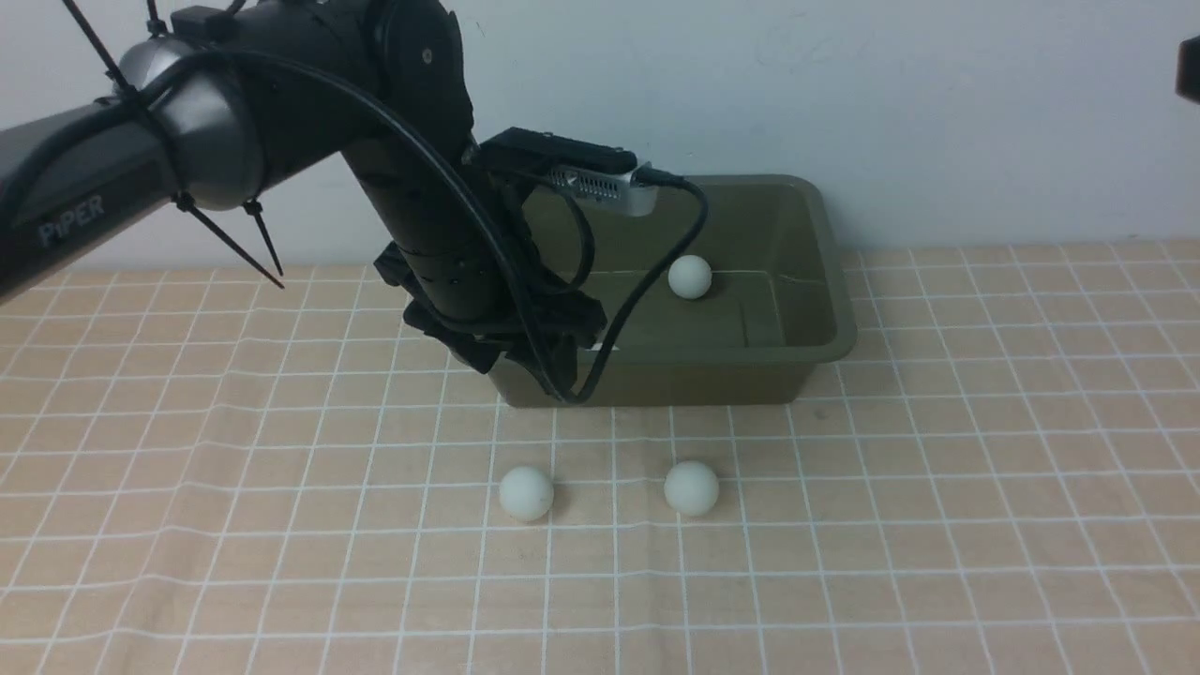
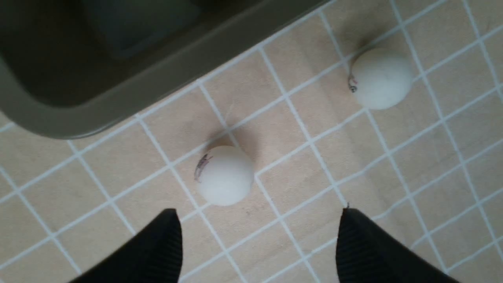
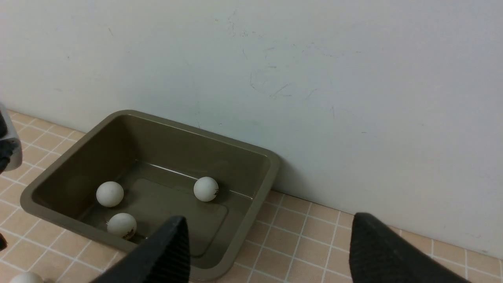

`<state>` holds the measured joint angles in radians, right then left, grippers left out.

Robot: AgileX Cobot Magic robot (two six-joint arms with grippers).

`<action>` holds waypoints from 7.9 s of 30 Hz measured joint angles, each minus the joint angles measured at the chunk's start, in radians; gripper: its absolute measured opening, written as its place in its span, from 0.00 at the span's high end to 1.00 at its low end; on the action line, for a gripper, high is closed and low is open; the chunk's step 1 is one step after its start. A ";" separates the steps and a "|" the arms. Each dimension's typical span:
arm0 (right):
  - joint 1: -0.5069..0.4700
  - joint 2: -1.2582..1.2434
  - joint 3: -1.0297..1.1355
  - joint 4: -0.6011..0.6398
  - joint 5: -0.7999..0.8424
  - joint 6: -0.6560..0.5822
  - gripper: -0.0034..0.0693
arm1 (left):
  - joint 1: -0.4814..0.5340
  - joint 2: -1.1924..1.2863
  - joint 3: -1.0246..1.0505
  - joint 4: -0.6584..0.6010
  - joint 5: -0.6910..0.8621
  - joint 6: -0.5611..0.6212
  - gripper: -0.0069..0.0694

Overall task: Put the table tennis balls into the box on the light coffee tablecloth.
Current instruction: 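Reach for and grasp a ping pong ball on the table beside the basket, then drop the ball into the bin, then reach for and grasp a ping pong ball on the table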

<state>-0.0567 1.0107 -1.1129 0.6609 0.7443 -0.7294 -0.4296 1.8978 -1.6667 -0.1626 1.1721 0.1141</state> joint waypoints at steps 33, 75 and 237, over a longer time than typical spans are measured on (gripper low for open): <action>0.000 0.000 0.000 0.007 0.012 -0.022 0.27 | 0.000 -0.509 0.469 -0.035 -0.158 0.011 0.39; 0.000 0.000 0.000 0.008 0.012 -0.022 0.27 | -0.015 -0.134 0.708 -0.210 -0.896 0.039 0.15; 0.641 0.881 -0.003 -0.322 -0.326 0.524 0.23 | 0.048 -0.463 -0.012 0.163 -0.023 0.192 0.42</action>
<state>0.5841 1.8916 -1.1158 0.3391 0.4188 -0.2052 -0.3820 1.4345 -1.6784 0.0000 1.1496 0.3063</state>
